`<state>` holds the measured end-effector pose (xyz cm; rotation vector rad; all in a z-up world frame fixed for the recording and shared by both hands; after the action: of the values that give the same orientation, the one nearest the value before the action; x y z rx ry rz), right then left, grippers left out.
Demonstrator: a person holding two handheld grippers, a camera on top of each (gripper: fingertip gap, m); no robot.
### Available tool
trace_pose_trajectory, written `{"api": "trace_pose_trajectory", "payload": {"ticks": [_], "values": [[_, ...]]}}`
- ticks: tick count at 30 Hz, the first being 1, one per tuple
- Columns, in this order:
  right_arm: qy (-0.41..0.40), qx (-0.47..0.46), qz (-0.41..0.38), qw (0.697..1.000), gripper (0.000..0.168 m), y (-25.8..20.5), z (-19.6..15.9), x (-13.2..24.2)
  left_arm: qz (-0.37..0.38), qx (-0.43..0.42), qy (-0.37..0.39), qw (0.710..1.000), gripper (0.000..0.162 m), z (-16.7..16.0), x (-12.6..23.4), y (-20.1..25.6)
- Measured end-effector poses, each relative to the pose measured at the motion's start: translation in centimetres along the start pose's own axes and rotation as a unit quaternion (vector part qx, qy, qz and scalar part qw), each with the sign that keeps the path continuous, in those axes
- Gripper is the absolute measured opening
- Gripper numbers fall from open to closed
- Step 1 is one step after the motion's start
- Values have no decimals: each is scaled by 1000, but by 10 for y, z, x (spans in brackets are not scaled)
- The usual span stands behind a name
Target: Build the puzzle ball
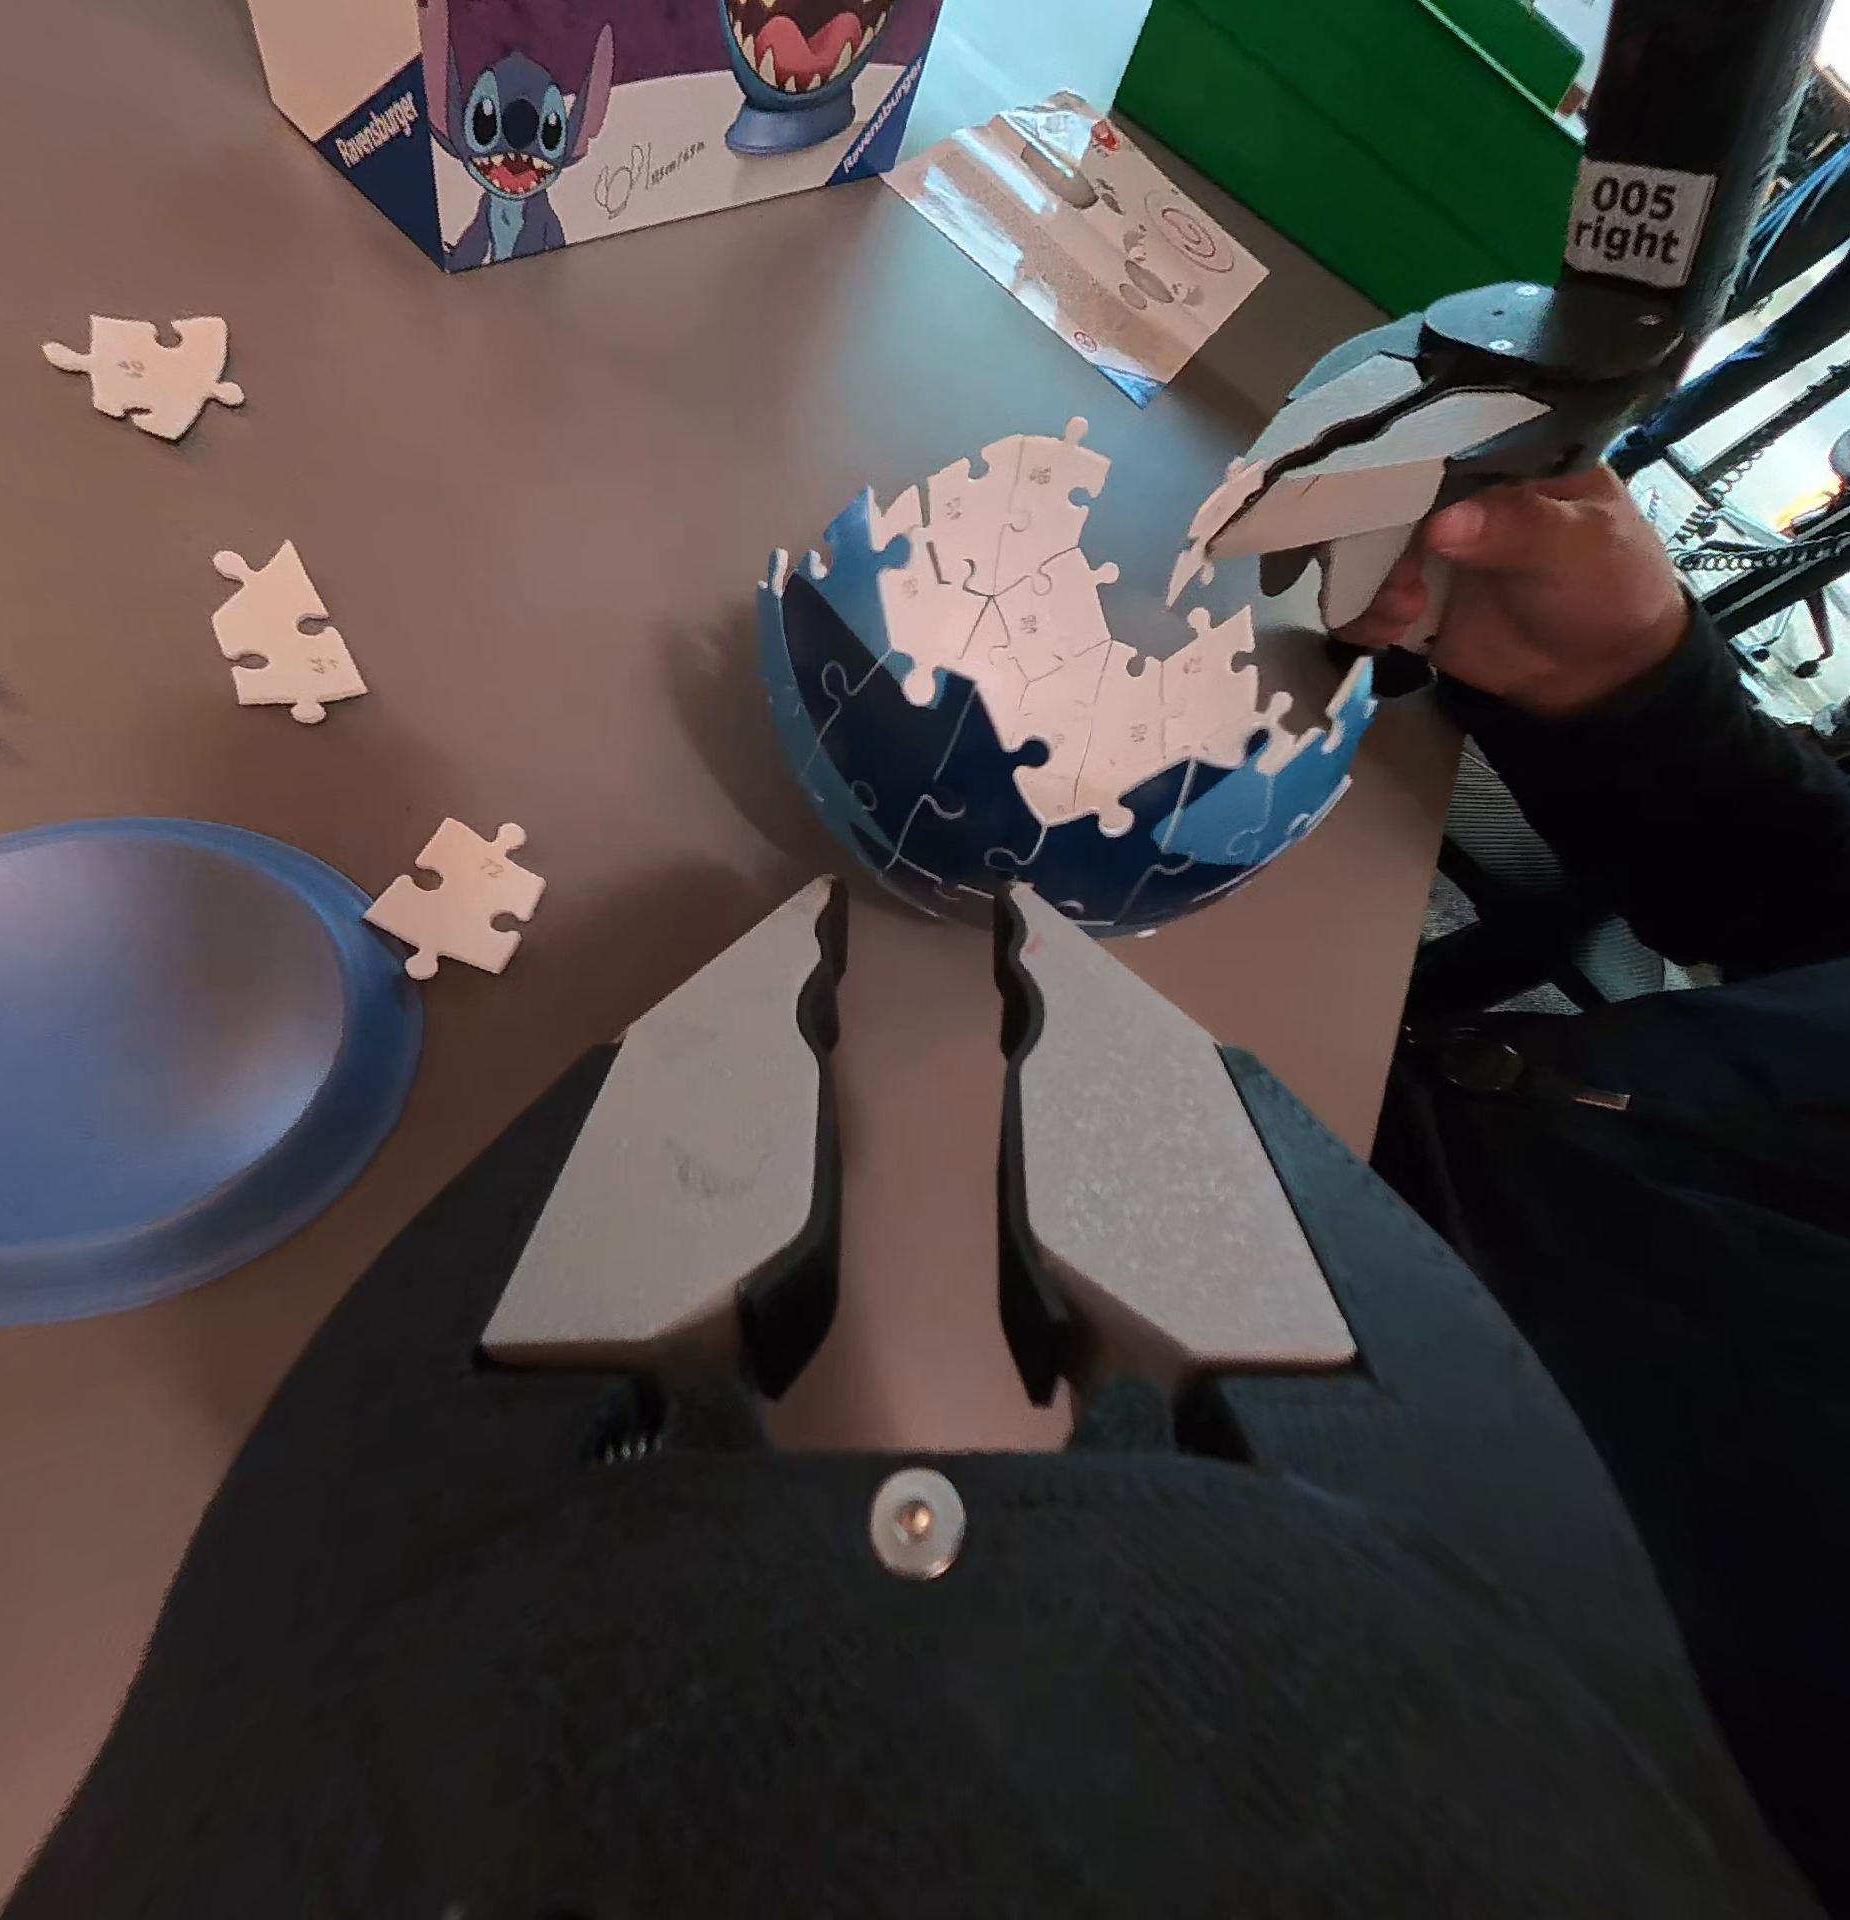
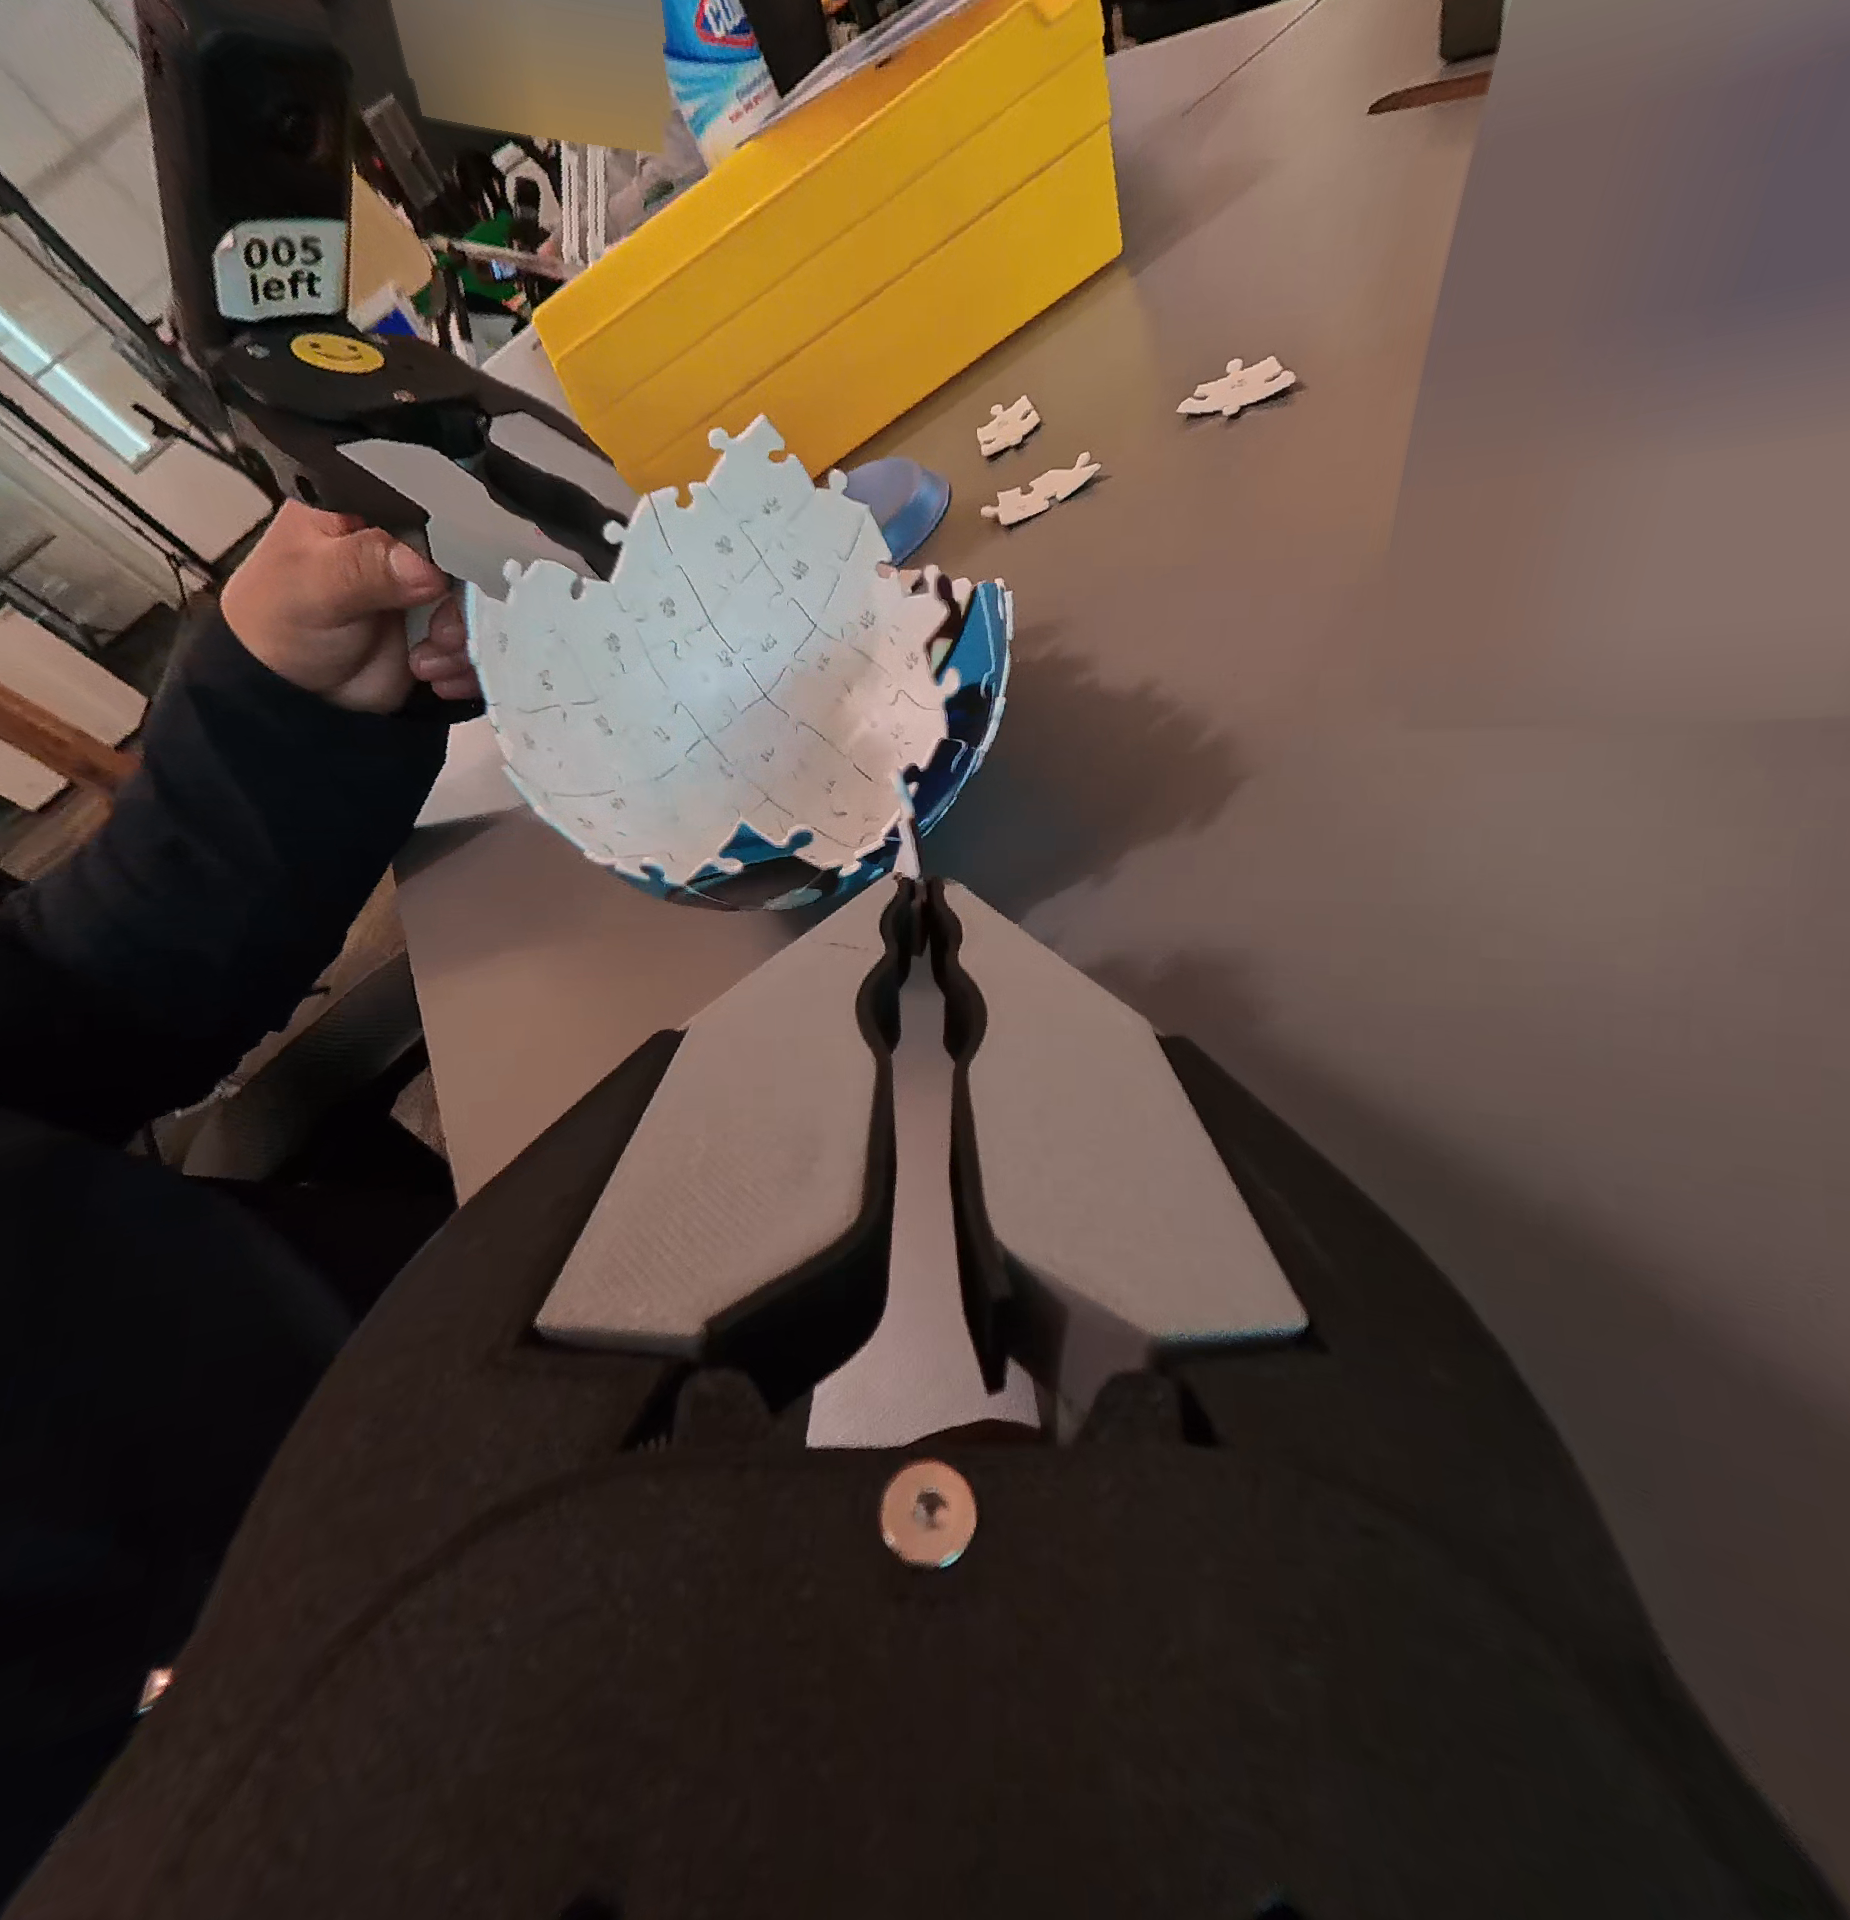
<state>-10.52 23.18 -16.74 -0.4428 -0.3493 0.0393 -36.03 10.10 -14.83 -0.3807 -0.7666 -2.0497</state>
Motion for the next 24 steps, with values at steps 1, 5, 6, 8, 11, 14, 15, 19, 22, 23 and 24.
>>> {"api": "trace_pose_trajectory", "payload": {"ticks": [1, 5, 6, 8, 11, 14, 15, 19, 22, 23, 24], "values": [[7, -5, 0, 1000, 0, 0, 0, 2, 1, 0, 3, 1000, 26, 1, 1, -1], [19, -19, 1, 1000, 0, -1, -2, 8, -6, 5, 7, 1000, 27, 3, 3, -1], [21, -20, 1, 1000, 0, -1, -2, 8, -7, 5, 8, 1000, 27, 2, 3, -1], [24, -21, 3, 999, 0, -2, -3, 9, -6, 4, 7, 1000, 27, 2, 2, -1], [32, -25, 8, 999, 0, -4, -3, 10, -3, 4, 11, 1000, 27, 1, 4, -1], [44, -31, 11, 998, 0, -7, -3, 12, 2, 6, 16, 1000, 27, 1, 9, -3], [50, -33, 11, 998, 0, -7, -2, 13, 4, 7, 19, 1000, 27, 1, 11, -3], [55, -41, 29, 997, 0, -13, -1, 13, 2, 9, 20, 1000, 27, 0, 13, -4], [50, -35, 29, 998, 0, -15, -2, 12, 7, 10, 17, 1000, 29, -1, 11, -5], [49, -34, 28, 998, 0, -15, -3, 11, 6, 10, 18, 1000, 29, -1, 10, -6], [47, -34, 28, 998, 0, -16, -3, 11, 3, 12, 20, 1000, 29, -1, 10, -6]]}}
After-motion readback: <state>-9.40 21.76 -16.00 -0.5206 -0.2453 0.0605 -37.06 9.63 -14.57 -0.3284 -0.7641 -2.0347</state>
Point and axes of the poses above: each gripper's, where its closed fingertips meet, x back along the fingers, z out of its top, y = z × x across the jaws, the point moved 8 cm from there along x, back along the fingers, and after that the axes turned 1 degree about z, right-handed, at the moved point
